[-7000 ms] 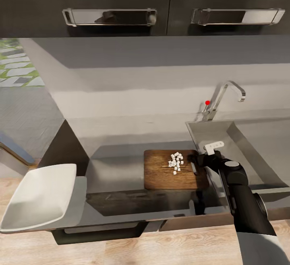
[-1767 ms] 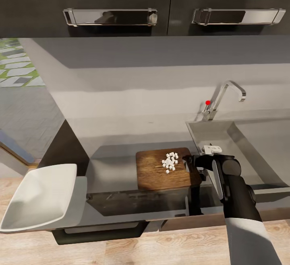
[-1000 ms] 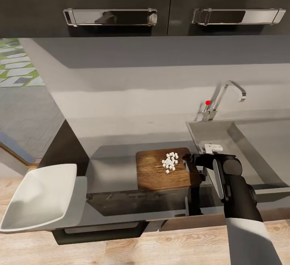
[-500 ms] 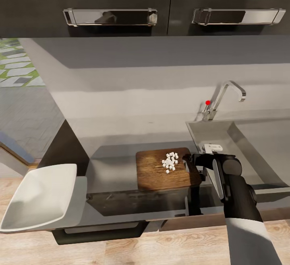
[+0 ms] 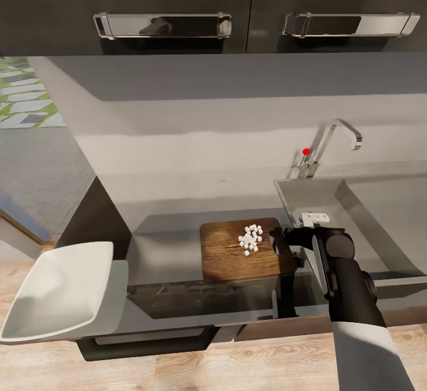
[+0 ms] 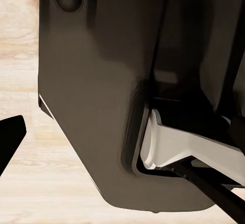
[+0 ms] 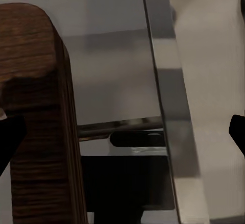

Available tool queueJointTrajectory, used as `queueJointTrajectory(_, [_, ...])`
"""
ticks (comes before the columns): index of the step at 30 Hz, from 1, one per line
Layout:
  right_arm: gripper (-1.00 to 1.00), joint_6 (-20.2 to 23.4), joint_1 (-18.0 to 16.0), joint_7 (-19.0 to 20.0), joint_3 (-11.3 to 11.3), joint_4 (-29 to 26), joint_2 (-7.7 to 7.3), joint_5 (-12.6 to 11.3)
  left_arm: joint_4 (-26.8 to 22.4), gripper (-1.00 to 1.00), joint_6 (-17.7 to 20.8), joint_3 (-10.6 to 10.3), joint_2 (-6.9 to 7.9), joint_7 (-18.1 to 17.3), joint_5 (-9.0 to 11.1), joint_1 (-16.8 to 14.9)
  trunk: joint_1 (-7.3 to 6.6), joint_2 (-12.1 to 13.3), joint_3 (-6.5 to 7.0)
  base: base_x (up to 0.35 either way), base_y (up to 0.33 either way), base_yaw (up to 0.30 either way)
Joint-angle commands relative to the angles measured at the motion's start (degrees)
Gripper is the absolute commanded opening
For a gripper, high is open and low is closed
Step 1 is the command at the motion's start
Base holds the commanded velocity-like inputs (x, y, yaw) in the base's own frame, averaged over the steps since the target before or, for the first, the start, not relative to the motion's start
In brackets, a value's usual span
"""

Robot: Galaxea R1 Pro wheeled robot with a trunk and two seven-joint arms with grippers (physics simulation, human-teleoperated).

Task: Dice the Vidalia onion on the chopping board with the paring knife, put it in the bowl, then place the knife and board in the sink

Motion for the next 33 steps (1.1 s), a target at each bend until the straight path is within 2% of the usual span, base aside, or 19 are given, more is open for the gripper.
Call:
queueJointTrajectory(1, [1.00,0.2,0.0,0.5,-0.1,0.0,0.02,2.8,0.0,1.00,-0.2,0.2,-0.04,-0.1,0.4,0.0,0.04,-0.1,-0.10,0.000,0.000,0.000])
queueJointTrajectory(7, [1.00,0.2,0.0,0.5,0.0,0.0,0.04,3.3,0.0,1.00,-0.2,0.2,-0.04,-0.1,0.4,0.0,0.04,-0.1,-0.10,0.000,0.000,0.000])
queueJointTrajectory(17, [1.00,0.2,0.0,0.5,2.6,0.0,0.04,3.5,0.0,1.00,-0.2,0.2,-0.04,-0.1,0.4,0.0,0.04,-0.1,-0.10,0.000,0.000,0.000])
queueJointTrajectory(33, [1.00,0.2,0.0,0.5,2.9,0.0,0.04,3.4,0.0,1.00,-0.2,0.2,-0.04,-0.1,0.4,0.0,0.04,-0.1,-0.10,0.000,0.000,0.000])
